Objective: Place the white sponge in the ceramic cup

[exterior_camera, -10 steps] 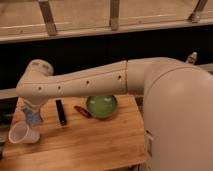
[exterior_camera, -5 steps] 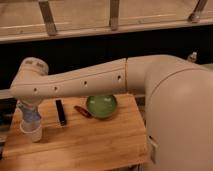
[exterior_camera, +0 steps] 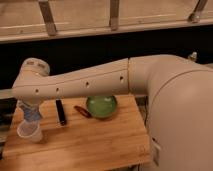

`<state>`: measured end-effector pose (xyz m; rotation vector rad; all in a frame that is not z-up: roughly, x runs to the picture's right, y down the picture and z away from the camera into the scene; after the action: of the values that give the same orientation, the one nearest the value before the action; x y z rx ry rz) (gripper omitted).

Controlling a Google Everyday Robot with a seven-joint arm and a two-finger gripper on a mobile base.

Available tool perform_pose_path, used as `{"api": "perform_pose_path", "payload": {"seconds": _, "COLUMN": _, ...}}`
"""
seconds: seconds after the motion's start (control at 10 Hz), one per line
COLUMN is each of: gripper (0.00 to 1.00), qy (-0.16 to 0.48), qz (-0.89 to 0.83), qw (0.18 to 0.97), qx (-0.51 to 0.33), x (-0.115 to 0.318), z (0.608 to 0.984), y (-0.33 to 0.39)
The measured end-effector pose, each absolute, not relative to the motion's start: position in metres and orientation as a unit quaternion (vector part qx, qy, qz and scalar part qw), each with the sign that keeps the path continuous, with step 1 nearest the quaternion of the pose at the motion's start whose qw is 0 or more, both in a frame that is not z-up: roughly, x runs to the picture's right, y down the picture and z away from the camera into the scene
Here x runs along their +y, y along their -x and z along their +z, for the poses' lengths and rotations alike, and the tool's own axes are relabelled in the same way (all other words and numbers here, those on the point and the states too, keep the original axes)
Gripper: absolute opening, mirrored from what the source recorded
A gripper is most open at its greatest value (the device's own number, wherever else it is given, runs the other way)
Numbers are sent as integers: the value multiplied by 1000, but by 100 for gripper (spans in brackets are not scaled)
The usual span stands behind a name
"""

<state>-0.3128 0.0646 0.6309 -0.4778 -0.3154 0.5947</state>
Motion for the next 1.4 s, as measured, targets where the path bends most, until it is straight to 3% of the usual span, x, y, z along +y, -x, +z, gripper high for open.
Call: {"api": "perform_pose_path", "payload": {"seconds": 1.4, "gripper": 0, "qy": 266, "qz": 271, "qw": 910, "qx": -169, "x": 98, "z": 631, "y": 328}}
